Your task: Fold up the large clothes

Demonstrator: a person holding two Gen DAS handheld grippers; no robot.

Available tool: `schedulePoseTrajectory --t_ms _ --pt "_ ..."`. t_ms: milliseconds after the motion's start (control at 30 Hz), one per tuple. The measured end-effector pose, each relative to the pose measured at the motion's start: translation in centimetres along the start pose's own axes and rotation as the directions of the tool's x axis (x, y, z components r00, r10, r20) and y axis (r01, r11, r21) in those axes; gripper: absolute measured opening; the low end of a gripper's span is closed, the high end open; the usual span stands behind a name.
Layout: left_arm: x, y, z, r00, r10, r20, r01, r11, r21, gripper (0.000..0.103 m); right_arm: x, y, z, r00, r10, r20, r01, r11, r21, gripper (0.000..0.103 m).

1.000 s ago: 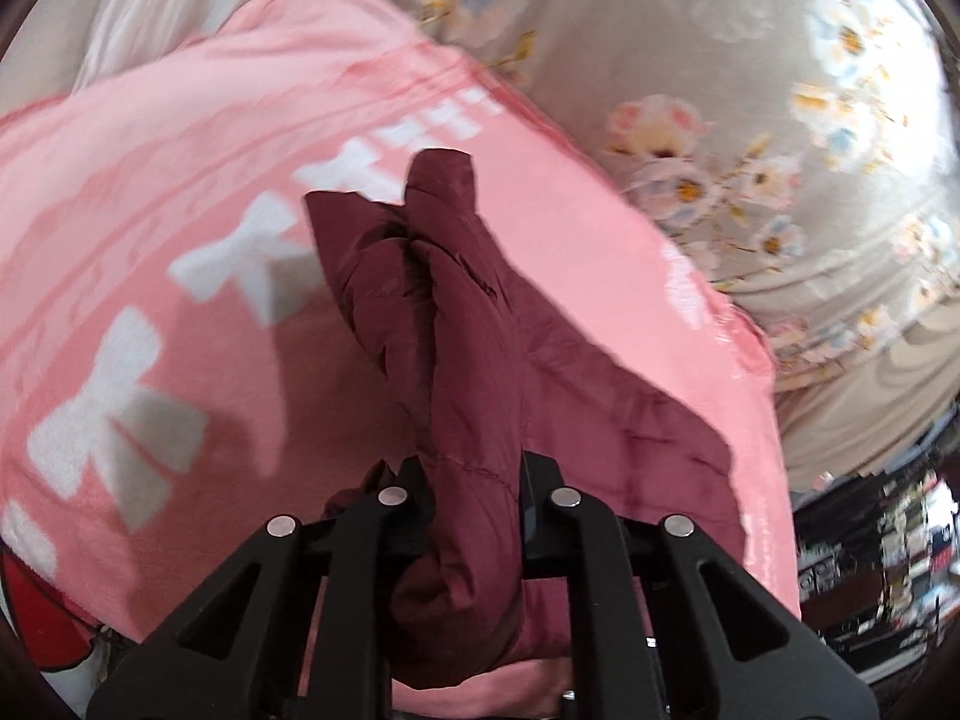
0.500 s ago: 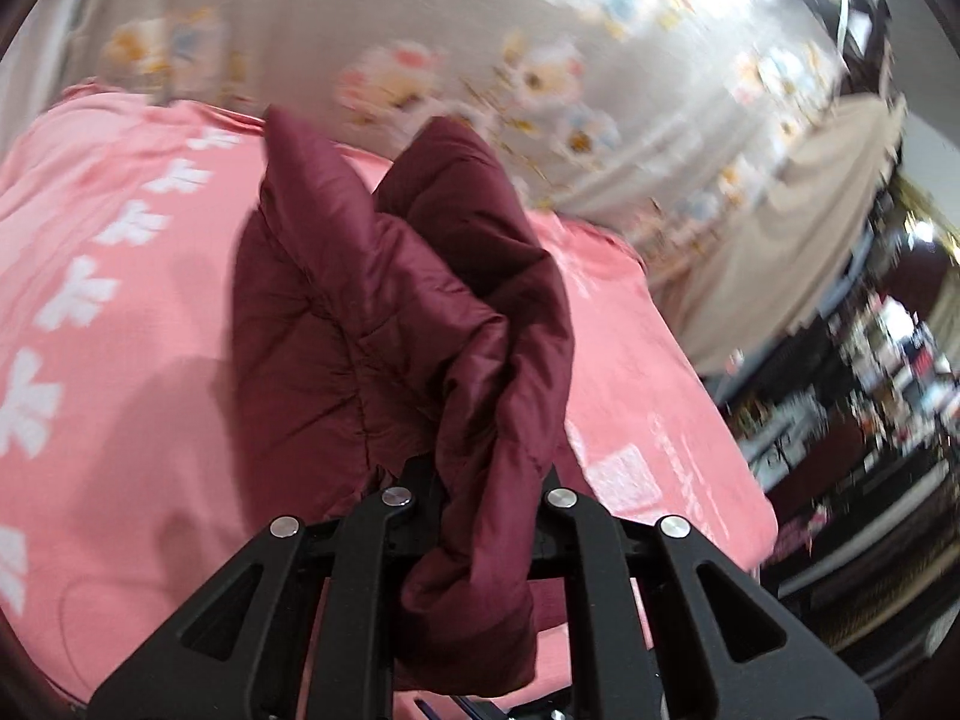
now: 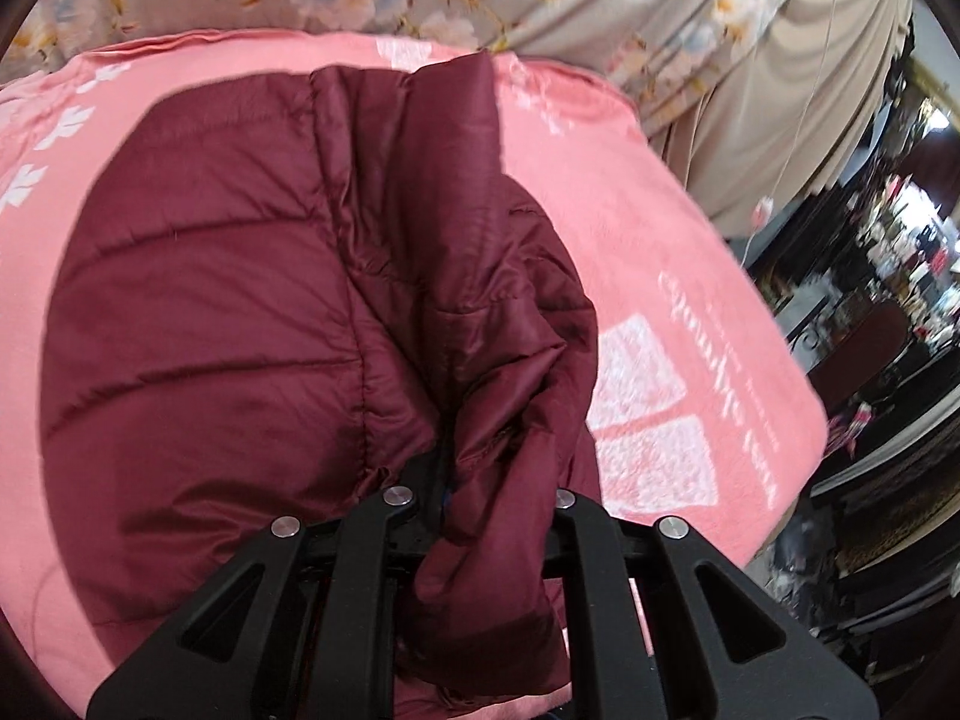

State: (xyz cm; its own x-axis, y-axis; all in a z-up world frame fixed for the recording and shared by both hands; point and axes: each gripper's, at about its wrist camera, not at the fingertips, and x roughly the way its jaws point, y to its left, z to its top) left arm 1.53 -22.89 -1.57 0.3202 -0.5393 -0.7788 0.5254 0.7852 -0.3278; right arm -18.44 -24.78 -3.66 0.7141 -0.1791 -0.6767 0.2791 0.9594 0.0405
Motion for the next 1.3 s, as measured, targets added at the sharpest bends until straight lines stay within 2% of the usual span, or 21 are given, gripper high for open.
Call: schedulePoseTrajectory --t_ms 367,433,500,533,567,600,667,700,767,800,867,933,1033,1200,1233,1300 --pt "3.5 -0.9 -1.1 0.997 0.073 -0.04 -0.072 0.996 0.045 0.013 -0.5 -2.2 0.2 1.0 -0.024 0.008 0.024 0.999 0.025 0.016" --pt "2.8 -1.4 -1.0 0.999 0.045 -0.026 -0.044 0.998 0.042 0.022 -0.8 -2.6 0.7 0.999 -0.033 0.021 0.032 0.999 0.022 0.016" --pt "1.2 -1.8 -0.9 1.0 -0.007 -0.012 0.007 0.999 0.034 0.045 -1.4 -3.4 1.8 0.998 -0.048 0.05 0.047 0.999 0.024 0.017" --pt "0.4 -2.2 -0.6 1.0 -0.027 -0.002 0.027 0.999 0.032 0.051 -1.6 -3.8 2.3 0.997 -0.052 0.063 0.05 0.998 0.028 0.019" --pt "-1.2 -2.4 -0.4 0.998 -0.062 0.025 0.062 0.998 0.029 0.061 -1.9 -4.4 3.1 0.995 -0.055 0.081 0.053 0.998 0.033 0.025" --pt "-2.6 -2.6 -0.3 0.995 -0.089 0.054 0.088 0.996 0.028 0.067 -2.0 -5.0 4.0 0.994 -0.055 0.095 0.051 0.998 0.04 0.028" --pt "-6.4 -2.5 0.2 0.982 -0.138 0.132 0.135 0.99 0.036 0.074 -2.2 -6.1 6.2 0.991 -0.035 0.132 0.026 0.997 0.068 0.04" --pt "-8.8 -2.0 0.7 0.971 -0.145 0.191 0.141 0.989 0.034 0.077 -2.2 -6.5 7.4 0.988 -0.019 0.15 0.007 0.997 0.078 0.042" --pt "-11.4 -0.6 1.5 0.959 -0.09 0.27 0.09 0.996 0.011 0.078 -1.7 -6.7 9.6 0.984 0.014 0.176 -0.028 0.996 0.082 0.051" --pt "-12.6 0.6 2.2 0.952 -0.017 0.307 0.025 0.999 -0.022 0.078 -1.1 -6.5 10.8 0.983 0.034 0.179 -0.048 0.996 0.076 0.053" --pt "-13.0 2.7 3.2 0.942 0.106 0.32 -0.084 0.993 -0.084 0.078 0.4 -5.9 12.6 0.982 0.073 0.173 -0.086 0.994 0.072 0.055" --pt "-12.3 5.1 4.0 0.938 0.191 0.29 -0.152 0.977 -0.153 0.078 2.0 -5.2 13.7 0.983 0.097 0.158 -0.11 0.991 0.074 0.055" --pt "-11.2 8.3 4.1 0.94 0.243 0.241 -0.192 0.957 -0.216 0.077 5.2 -4.5 15.1 0.986 0.128 0.104 -0.138 0.986 0.097 0.055" --pt "-8.6 10.2 2.6 0.935 0.313 0.165 -0.272 0.934 -0.233 0.073 9.3 -4.3 16.2 0.984 0.178 0.008 -0.177 0.968 0.179 0.054" --pt "-8.1 10.3 2.8 0.935 0.318 0.156 -0.277 0.932 -0.234 0.073 9.9 -4.2 16.3 0.983 0.184 -0.005 -0.18 0.966 0.186 0.05" --pt "-7.0 10.2 2.7 0.934 0.329 0.139 -0.292 0.928 -0.232 0.072 11.0 -3.9 16.5 0.981 0.191 -0.035 -0.181 0.966 0.186 0.036"
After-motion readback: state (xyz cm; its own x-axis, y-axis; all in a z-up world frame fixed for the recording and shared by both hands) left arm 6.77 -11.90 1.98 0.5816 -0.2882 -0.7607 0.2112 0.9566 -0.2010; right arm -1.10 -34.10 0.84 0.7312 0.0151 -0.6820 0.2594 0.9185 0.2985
